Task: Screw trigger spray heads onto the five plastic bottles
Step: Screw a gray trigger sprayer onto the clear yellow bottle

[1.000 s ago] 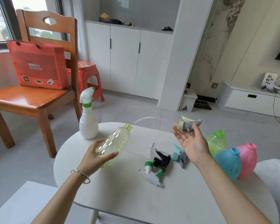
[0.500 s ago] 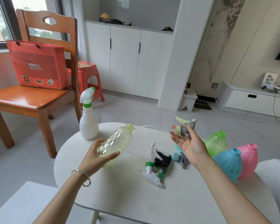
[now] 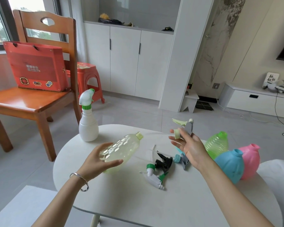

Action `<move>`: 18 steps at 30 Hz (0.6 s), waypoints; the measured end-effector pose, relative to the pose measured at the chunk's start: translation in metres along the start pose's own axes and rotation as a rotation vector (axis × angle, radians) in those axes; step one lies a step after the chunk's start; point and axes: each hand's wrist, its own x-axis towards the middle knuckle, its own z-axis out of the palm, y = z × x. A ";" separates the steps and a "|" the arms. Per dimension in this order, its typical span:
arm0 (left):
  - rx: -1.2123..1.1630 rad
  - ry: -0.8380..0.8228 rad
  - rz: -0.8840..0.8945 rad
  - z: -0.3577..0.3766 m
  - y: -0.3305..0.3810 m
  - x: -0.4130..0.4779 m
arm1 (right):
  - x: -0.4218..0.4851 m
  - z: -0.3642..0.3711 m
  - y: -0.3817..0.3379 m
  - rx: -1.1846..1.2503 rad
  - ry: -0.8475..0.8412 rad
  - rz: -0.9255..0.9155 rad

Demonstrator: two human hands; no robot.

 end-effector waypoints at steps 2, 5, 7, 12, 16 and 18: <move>-0.018 -0.119 0.025 0.005 0.009 -0.005 | -0.005 0.005 0.006 -0.126 -0.076 0.024; -0.054 -0.206 0.037 0.013 0.019 -0.009 | -0.012 0.014 0.014 -0.235 -0.177 0.020; -0.088 -0.225 0.033 0.016 0.025 -0.011 | -0.014 0.016 0.013 -0.245 -0.218 -0.033; -0.278 -0.270 -0.008 0.018 0.036 -0.008 | -0.017 0.006 0.002 -0.288 -0.298 -0.072; -0.509 -0.189 -0.077 0.028 0.035 -0.002 | -0.020 0.001 -0.007 -0.355 -0.304 -0.116; -0.657 -0.128 -0.117 0.033 0.034 0.004 | -0.022 0.001 -0.006 -0.362 -0.311 -0.129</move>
